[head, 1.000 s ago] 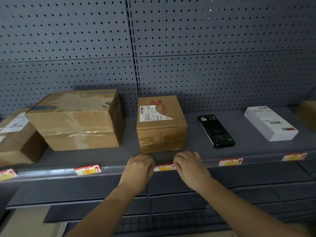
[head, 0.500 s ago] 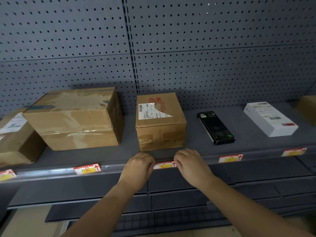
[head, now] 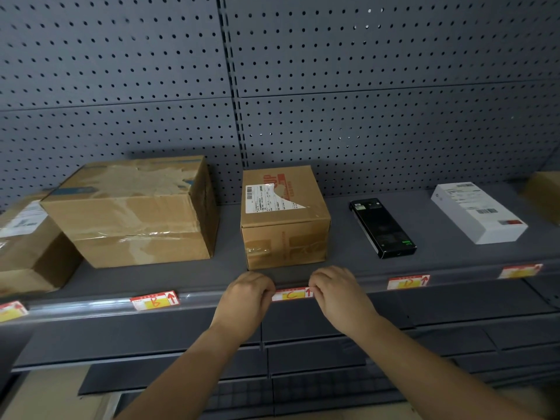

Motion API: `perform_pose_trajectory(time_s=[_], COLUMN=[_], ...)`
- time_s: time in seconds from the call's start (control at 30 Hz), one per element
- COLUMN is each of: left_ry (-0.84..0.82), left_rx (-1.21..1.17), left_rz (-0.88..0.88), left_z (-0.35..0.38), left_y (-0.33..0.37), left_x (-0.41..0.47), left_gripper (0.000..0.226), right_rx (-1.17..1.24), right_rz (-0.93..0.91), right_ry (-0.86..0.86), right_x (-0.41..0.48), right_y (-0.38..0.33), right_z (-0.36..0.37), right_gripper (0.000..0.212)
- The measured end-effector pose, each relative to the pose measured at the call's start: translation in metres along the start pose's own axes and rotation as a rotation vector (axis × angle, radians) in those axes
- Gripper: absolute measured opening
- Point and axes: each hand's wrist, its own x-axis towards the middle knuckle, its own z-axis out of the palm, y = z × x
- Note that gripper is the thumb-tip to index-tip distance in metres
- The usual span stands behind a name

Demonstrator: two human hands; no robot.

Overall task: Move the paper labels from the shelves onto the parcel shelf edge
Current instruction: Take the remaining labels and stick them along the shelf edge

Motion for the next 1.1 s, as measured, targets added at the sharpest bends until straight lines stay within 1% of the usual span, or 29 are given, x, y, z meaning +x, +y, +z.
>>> perform_pose_trajectory(time_s=[0.2,0.33,0.47,0.6,0.67,0.73,0.83,0.93,1.1], left_ry=[0.004,-0.012,0.02,0.043,0.058,0.073,0.09,0.098,0.118], left_rx=[-0.003,0.006,0.017,0.054,0.093,0.135,0.183,0.226,0.261], left_rz=[-0.018,0.0,0.013,0.006,0.003,0.001,0.019,0.007,-0.027], left_z=[0.001,-0.003,-0.018,-0.045,-0.058,-0.071,-0.089,-0.104,-0.127], left_y=[0.002,0.005,0.016,0.025,0.026,0.026,0.026,0.025,0.008], left_x=[-0.001,0.0,-0.003,-0.006,-0.008,-0.01,-0.013,-0.02,-0.036], left_gripper=[0.011,0.008,0.003,0.013,0.01,0.015,0.02,0.02,0.018], right_rx=[0.022,0.035,0.07,0.069,0.062,0.058,0.063,0.072,0.071], right_rz=[-0.007,-0.003,0.017,-0.016,-0.038,-0.069,-0.114,-0.158,-0.194], right_ry=[-0.021,-0.027,-0.015,0.005,0.026,0.053,0.089,0.12,0.12], right_x=[0.001,0.002,0.002,0.007,0.011,0.015,0.019,0.024,0.032], right_y=[-0.001,-0.004,-0.011,-0.025,-0.034,-0.044,-0.058,-0.071,-0.097], right_z=[-0.006,-0.012,-0.025,-0.047,-0.059,-0.069,-0.079,-0.084,-0.083], right_gripper=[0.011,0.012,0.018,0.021,0.024,0.026,0.022,0.017,0.019])
